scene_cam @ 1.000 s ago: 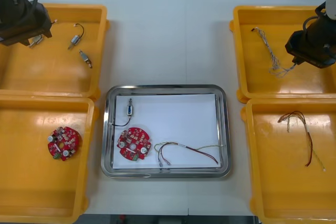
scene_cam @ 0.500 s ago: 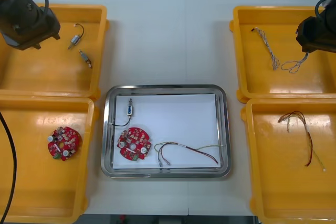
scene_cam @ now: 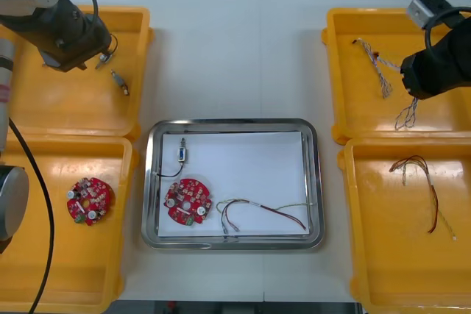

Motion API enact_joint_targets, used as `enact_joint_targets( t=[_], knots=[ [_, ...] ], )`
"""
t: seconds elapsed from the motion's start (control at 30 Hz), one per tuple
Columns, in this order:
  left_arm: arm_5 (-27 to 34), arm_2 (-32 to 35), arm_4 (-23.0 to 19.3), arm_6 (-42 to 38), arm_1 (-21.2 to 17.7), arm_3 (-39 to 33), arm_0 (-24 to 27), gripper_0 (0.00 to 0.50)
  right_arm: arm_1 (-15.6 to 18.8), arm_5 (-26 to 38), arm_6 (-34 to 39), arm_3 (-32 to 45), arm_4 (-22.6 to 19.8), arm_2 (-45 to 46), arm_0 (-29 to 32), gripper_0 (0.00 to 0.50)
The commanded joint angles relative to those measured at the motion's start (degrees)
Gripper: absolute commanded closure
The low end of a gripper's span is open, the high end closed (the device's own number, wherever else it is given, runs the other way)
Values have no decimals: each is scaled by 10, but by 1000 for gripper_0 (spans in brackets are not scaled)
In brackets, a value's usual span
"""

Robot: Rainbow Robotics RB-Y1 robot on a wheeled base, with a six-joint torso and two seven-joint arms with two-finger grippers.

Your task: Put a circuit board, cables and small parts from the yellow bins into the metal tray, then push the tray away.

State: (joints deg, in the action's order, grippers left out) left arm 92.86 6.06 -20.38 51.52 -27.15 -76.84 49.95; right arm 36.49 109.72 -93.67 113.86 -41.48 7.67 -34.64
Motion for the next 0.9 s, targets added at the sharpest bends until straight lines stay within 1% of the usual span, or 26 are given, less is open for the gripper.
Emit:
enact_joint_targets(
  t=[0.03,0.17,0.3,0.37,0.6,0.77,0.9],
  knots=[
    [-34,-4,13,46,17,7,31,0,11,3,-9,85,-16,-34,34,500],
    [-76,-14,18,48,22,40,35,0,11,3,-11,136,-14,-86,37,500],
    [-94,-25,25,49,25,56,37,0,11,-3,-14,164,-11,-136,37,500],
    [-96,-29,30,50,26,63,37,0,11,-16,-18,175,-14,-166,37,500],
    [-118,-45,30,51,26,100,37,0,11,-60,-30,177,-32,-242,23,500],
    [-138,-56,27,51,31,122,37,0,11,-80,-42,171,-33,-313,-13,500],
    [-138,-62,21,50,31,129,37,0,12,-106,-55,153,-21,-378,-49,500]
  ],
)
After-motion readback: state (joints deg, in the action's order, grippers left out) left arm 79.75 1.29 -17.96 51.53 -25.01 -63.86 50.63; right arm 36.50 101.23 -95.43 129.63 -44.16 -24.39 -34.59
